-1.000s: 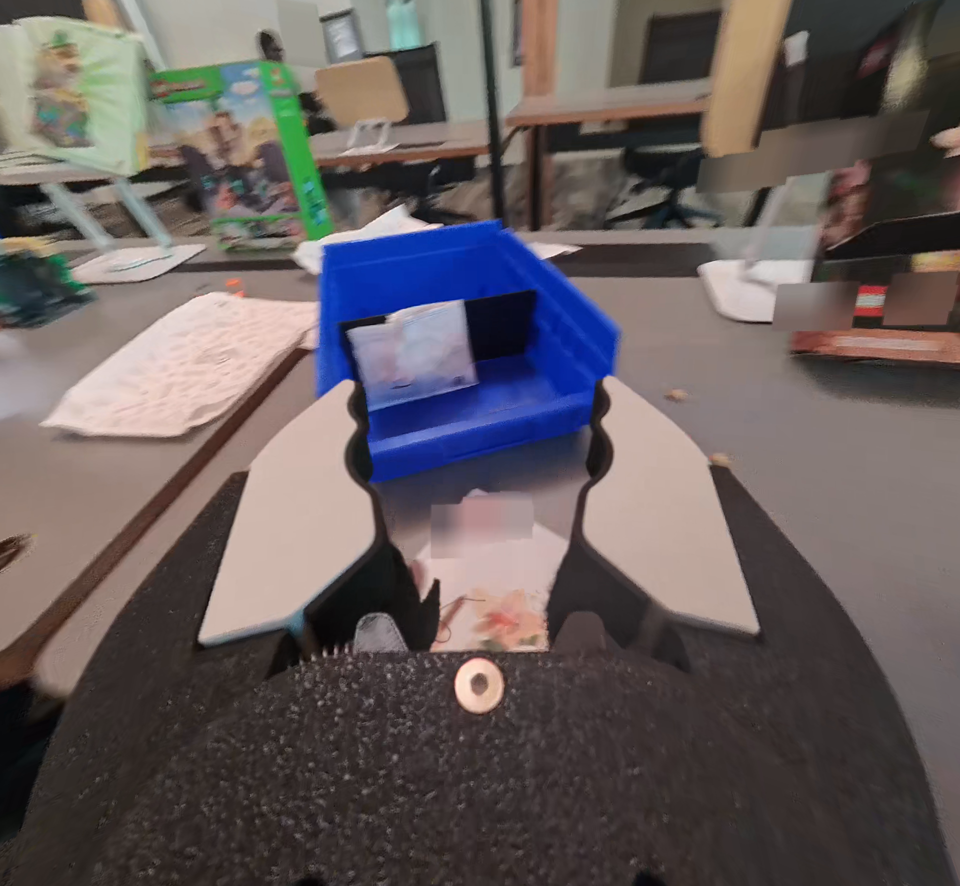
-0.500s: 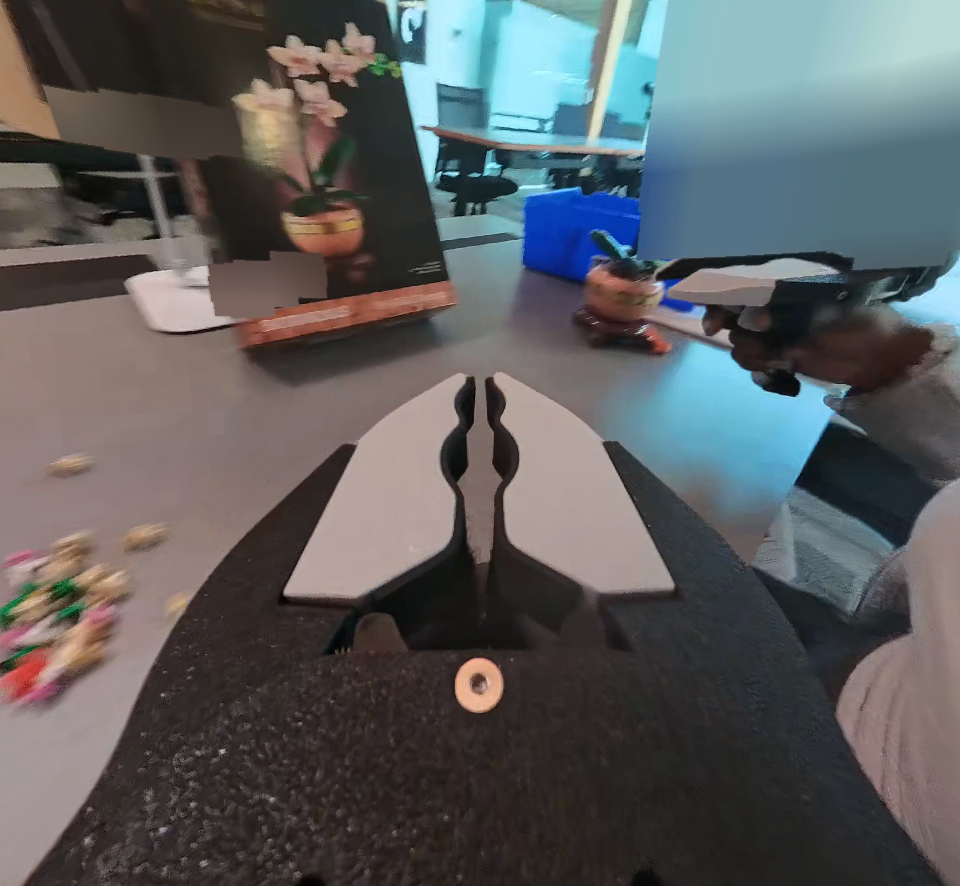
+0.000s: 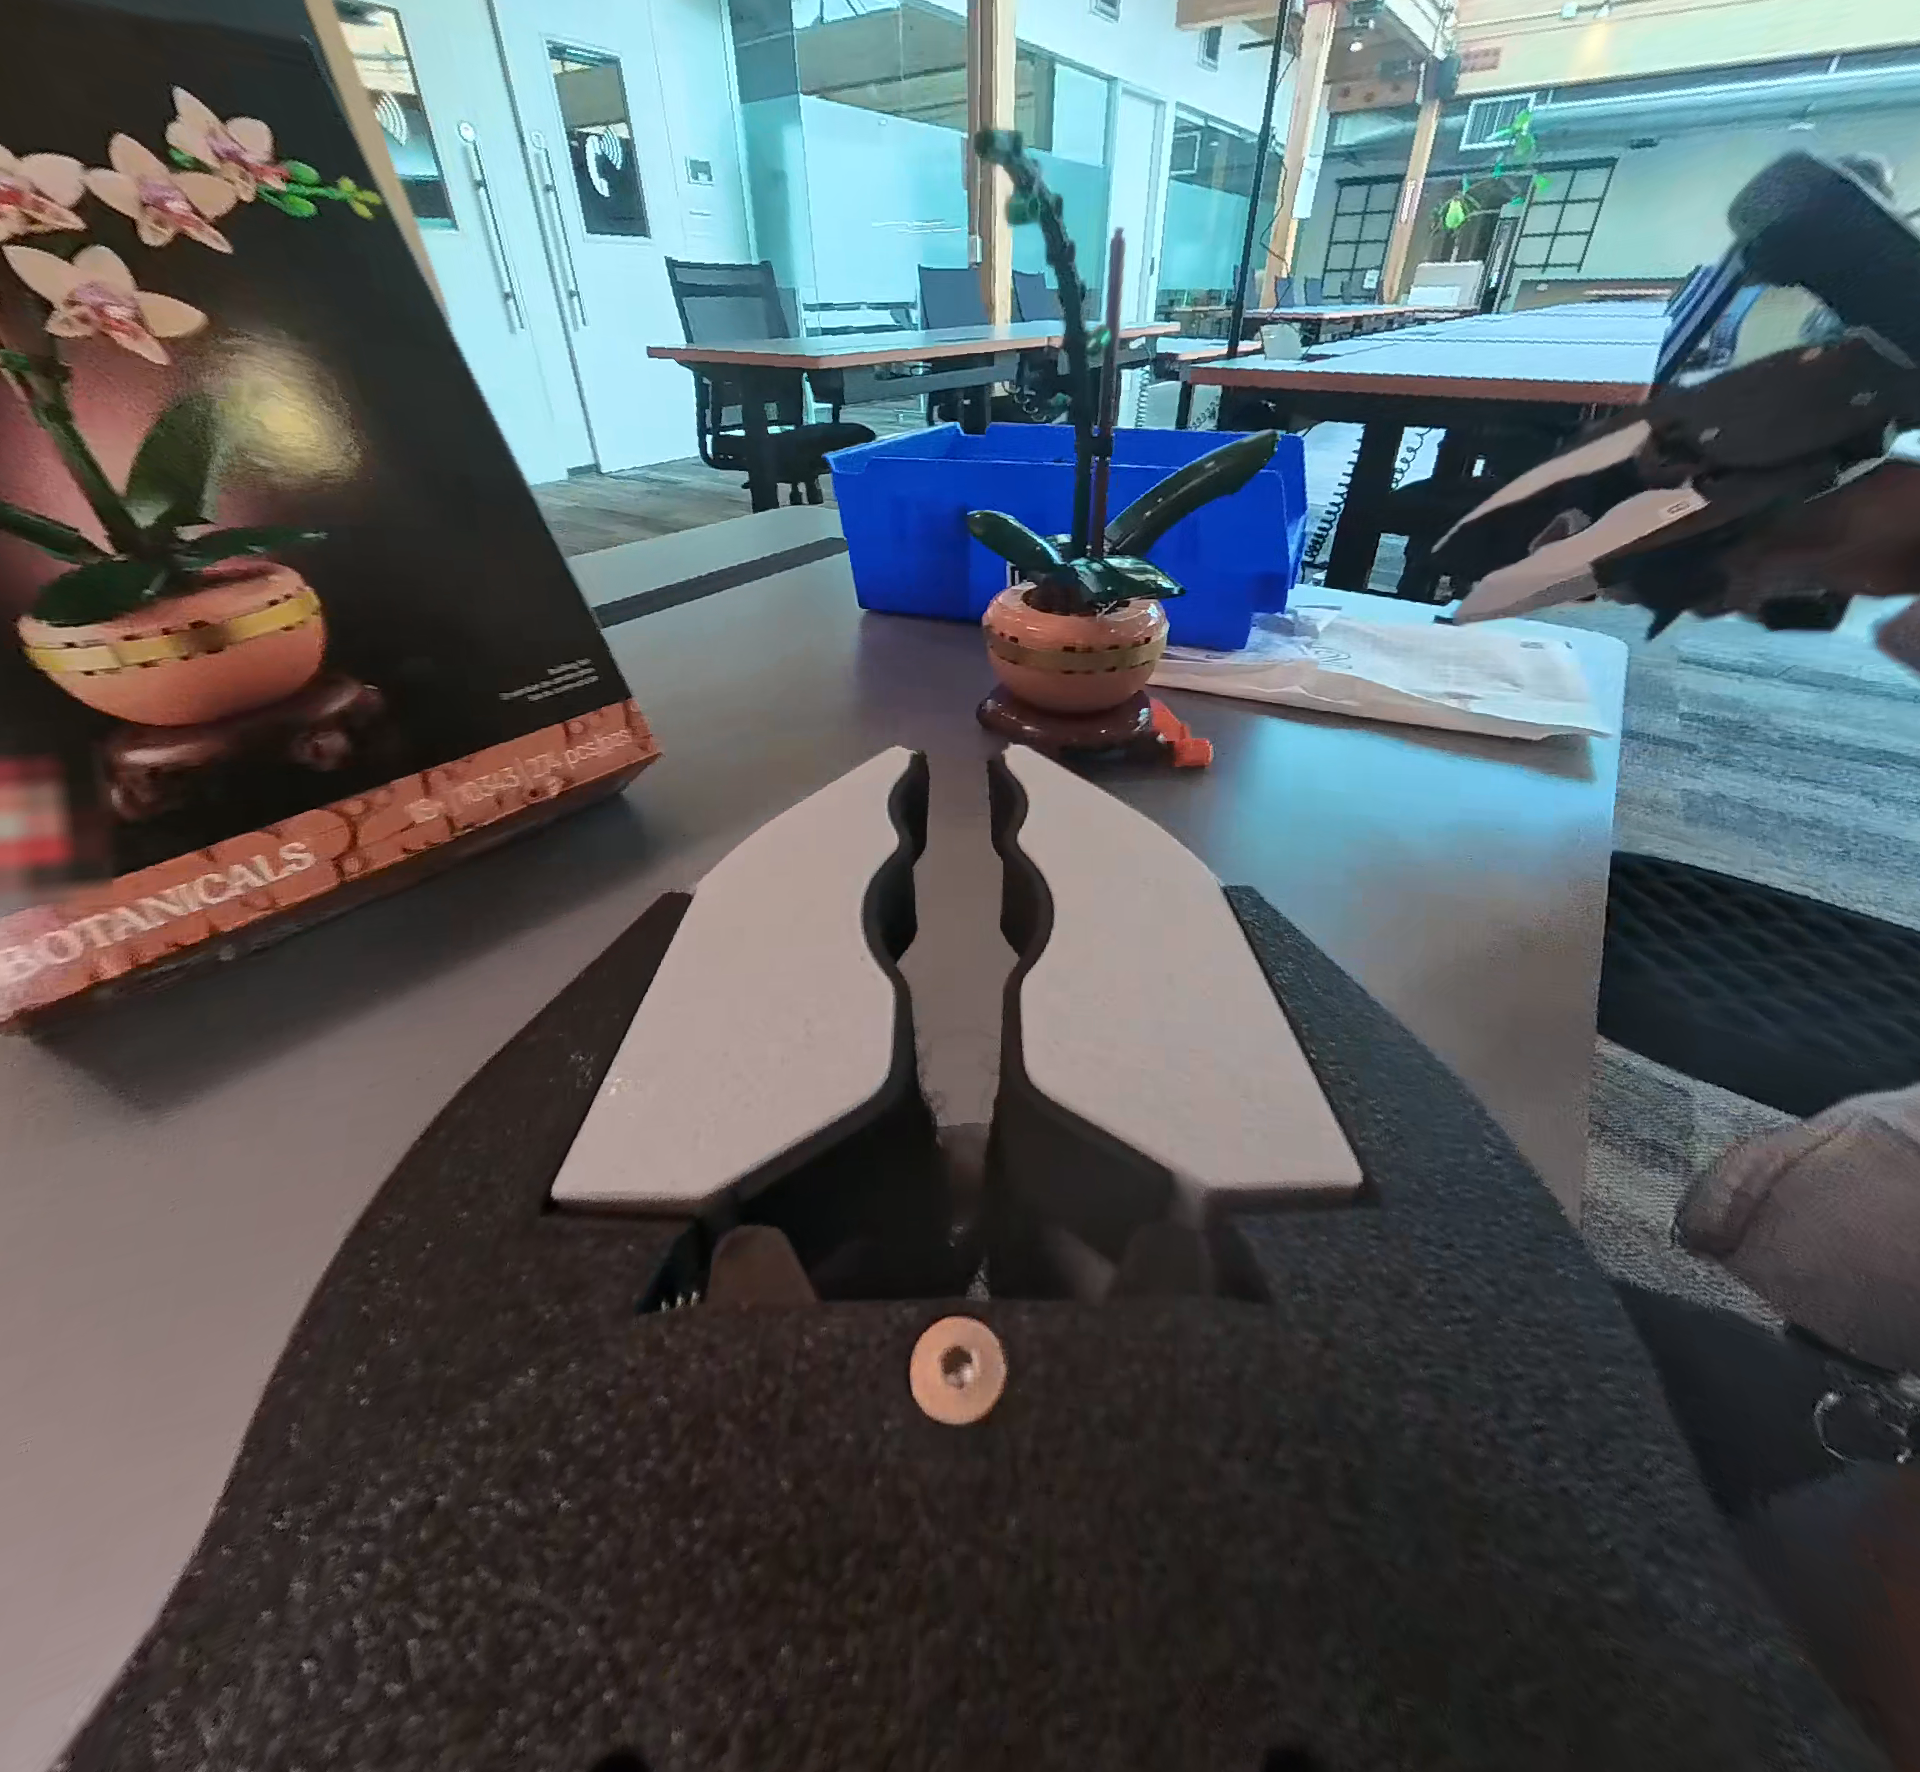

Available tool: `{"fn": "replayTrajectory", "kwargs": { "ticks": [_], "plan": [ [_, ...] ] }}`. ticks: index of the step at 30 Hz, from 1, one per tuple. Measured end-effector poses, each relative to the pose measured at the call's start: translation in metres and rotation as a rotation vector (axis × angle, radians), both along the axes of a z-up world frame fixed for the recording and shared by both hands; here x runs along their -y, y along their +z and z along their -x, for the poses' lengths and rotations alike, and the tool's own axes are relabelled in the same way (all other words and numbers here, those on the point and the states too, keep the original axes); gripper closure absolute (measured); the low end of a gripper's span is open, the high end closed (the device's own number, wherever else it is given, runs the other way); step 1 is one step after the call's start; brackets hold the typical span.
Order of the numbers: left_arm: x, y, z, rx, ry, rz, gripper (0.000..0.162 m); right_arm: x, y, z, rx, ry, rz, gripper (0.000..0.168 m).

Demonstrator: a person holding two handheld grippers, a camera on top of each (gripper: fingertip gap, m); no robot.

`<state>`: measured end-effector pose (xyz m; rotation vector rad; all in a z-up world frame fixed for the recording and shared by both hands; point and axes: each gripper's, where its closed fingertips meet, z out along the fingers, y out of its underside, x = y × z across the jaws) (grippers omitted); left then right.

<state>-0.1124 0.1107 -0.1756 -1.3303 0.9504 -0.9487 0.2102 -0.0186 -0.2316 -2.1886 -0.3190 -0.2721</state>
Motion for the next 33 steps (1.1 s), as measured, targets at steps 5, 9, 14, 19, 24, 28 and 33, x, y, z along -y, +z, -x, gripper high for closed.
{"fn": "replayTrajectory", "kwargs": {
  "ticks": [5, 9, 14, 19, 24, 28, 33],
  "plan": [
    [0.012, 0.001, -0.025, -0.004, -0.057, -0.004, 0.151, -0.006, -0.026, -0.037, 0.109, 0.109, -0.042, 0.139],
    [0.021, 0.004, -0.040, -0.062, -0.081, -0.087, 0.150, -0.032, -0.040, -0.032, 0.418, 0.357, -0.011, 0.132],
    [0.024, 0.003, -0.044, -0.061, -0.073, -0.077, 0.149, -0.064, -0.049, -0.025, 0.649, 0.496, 0.009, 0.144],
    [0.025, 0.001, -0.037, -0.089, -0.043, -0.093, 0.148, -0.072, -0.046, -0.027, 0.720, 0.448, -0.029, 0.168],
    [0.026, 0.004, -0.030, -0.100, -0.036, -0.122, 0.148, -0.070, 0.011, -0.023, 0.361, 0.340, -0.243, 0.168],
    [0.033, 0.003, -0.030, -0.097, -0.075, -0.095, 0.145, -0.064, 0.044, -0.014, 0.094, 0.348, -0.320, 0.168],
    [0.051, -0.007, -0.020, -0.095, -0.161, 0.014, 0.134, -0.024, 0.108, 0.048, -0.009, 0.610, -0.383, 0.168]
  ]
}}
